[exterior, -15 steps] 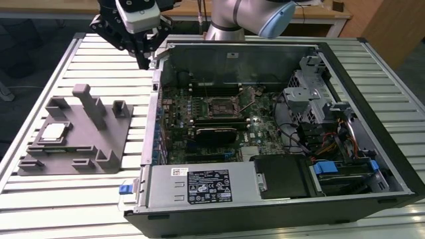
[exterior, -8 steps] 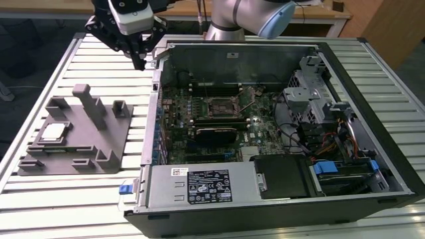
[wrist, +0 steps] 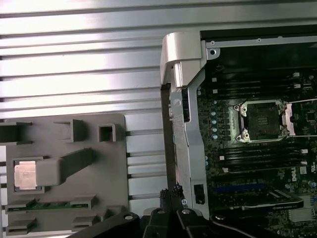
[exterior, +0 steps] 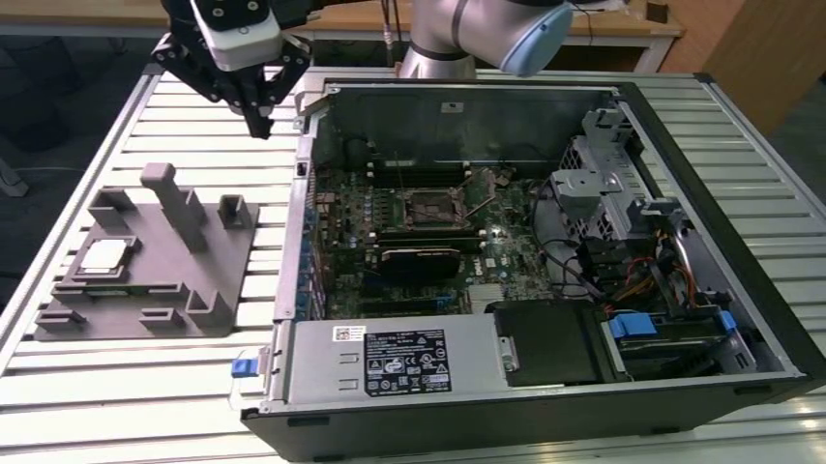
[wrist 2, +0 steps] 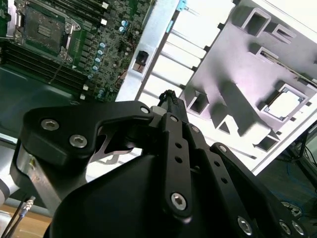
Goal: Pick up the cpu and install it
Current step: 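Reach for the cpu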
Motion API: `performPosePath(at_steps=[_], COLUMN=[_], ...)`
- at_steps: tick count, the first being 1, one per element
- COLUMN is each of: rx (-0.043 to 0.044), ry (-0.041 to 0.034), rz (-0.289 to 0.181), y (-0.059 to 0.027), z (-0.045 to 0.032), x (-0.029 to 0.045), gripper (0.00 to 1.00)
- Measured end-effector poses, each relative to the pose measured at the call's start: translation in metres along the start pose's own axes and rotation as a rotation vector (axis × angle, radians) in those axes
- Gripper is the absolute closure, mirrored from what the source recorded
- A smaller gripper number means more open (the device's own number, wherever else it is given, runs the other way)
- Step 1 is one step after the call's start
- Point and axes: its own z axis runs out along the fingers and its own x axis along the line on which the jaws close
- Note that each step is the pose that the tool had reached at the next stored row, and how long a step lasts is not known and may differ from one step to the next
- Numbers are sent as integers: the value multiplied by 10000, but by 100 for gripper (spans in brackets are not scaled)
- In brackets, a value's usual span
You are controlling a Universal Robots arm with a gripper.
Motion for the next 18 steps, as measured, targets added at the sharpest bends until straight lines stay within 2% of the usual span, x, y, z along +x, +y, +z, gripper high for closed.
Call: performPosePath(at_steps=[8,14,18], rx=[0,8,28], ry=[-1,-2,-4], rz=[15,22,36], y=[-15,-22,-35], z=[24,42,71], x=[153,231,332], gripper=[89,89,89])
